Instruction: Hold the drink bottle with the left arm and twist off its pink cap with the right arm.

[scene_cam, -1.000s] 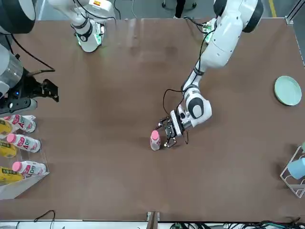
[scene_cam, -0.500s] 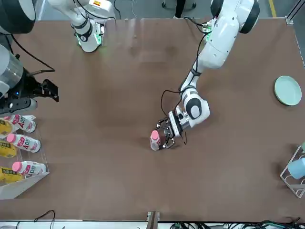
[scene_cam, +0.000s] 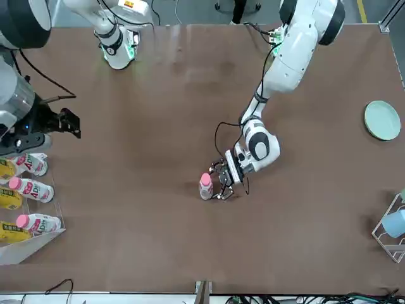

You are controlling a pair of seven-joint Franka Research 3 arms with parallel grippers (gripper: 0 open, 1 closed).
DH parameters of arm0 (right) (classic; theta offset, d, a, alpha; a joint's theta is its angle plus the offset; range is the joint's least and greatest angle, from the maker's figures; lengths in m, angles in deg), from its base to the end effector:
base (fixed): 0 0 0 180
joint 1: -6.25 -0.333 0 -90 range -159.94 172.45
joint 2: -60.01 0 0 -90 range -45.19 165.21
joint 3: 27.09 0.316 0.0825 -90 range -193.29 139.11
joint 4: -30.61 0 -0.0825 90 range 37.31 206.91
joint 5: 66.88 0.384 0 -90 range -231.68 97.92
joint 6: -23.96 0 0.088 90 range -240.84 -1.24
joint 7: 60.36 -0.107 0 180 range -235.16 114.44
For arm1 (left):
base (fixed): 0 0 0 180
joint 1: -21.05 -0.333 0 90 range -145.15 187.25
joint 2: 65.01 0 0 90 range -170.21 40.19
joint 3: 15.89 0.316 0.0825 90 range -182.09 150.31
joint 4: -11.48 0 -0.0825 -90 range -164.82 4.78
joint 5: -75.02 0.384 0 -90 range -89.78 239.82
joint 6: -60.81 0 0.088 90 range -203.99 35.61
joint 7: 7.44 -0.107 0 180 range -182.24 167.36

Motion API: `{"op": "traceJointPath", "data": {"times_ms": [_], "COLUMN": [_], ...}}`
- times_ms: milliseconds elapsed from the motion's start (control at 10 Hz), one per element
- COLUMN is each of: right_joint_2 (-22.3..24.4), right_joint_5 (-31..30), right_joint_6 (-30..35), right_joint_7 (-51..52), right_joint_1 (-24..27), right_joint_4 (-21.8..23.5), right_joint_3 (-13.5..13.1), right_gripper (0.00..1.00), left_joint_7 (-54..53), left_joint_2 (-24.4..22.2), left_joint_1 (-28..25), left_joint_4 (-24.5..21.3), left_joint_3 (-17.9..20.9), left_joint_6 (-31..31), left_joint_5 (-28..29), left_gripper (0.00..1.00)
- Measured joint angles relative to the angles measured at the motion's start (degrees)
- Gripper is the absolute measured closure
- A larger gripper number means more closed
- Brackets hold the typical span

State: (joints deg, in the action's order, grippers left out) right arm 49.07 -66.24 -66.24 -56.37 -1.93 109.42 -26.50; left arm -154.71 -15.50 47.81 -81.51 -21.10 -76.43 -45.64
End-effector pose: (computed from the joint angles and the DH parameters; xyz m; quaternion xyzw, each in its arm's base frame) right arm 0.6062 0.0941 0.6055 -0.9938 -0.1110 -0.0037 0.0067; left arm 0.5779 -0.3610 0.1162 0.6731 -0.4598 0.4691 0.3397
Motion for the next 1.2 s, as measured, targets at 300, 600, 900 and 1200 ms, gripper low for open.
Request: {"op": "traceJointPath", "data": {"times_ms": [300,600,900,1200], "right_joint_2": [-2.3,-4.9,-6.1,-8.6], "right_joint_5": [2.3,6.1,8.3,9.7], "right_joint_6": [-1.1,-4.7,-7.8,-13.7], "right_joint_7": [-3.0,-8.0,-17.2,-18.8], "right_joint_1": [-3.8,-8.9,-13.9,-16.7], "right_joint_4": [0.0,0.1,0.1,1.1], "right_joint_3": [0.1,0.1,0.2,0.2], "right_gripper": [0.0,0.0,0.0,0.0], "left_joint_7": [0.0,0.0,0.0,0.2], "left_joint_2": [0.4,0.9,1.7,1.9], "left_joint_1": [0.7,1.6,2.9,3.0], "left_joint_4": [0.2,0.9,1.9,2.1], "left_joint_3": [0.2,0.8,2.1,2.2], "left_joint_6": [0.0,0.0,0.0,0.0], "left_joint_5": [-0.5,-1.9,-3.1,-3.1], "left_gripper": [0.04,0.04,0.04,0.08]}}
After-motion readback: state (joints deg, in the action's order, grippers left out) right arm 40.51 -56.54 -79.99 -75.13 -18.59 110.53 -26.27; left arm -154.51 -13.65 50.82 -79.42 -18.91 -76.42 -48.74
